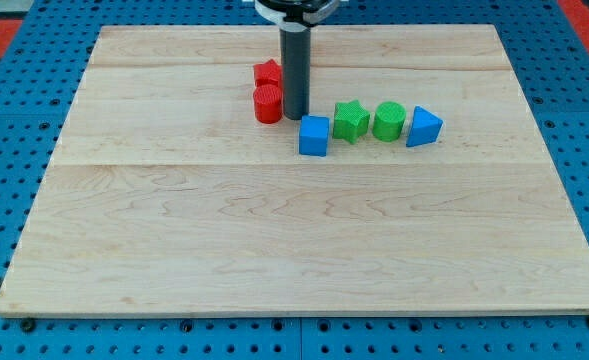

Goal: Point your arm at blue cube

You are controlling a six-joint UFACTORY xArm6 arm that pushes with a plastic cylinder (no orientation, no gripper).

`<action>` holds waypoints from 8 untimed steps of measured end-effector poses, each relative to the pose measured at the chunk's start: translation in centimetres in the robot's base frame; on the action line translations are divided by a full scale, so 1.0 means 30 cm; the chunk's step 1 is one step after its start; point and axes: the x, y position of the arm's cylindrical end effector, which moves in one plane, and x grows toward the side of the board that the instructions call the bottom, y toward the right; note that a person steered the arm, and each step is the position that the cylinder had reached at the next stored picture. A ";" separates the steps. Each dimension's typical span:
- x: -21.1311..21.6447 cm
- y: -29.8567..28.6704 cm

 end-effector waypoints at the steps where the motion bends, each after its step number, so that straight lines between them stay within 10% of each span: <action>1: 0.085 -0.139; 3: -0.072 -0.384; 8: -0.247 -0.174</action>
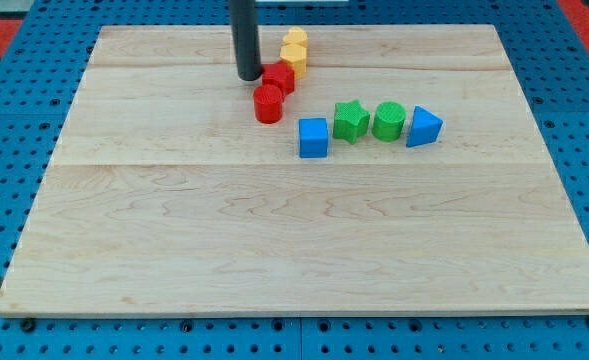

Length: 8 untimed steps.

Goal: Point your arm at blue cube

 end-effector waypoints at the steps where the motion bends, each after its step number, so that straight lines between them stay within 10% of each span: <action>1: 0.012 0.012; 2: 0.040 -0.164; 4: 0.692 -0.009; 8: 0.439 0.292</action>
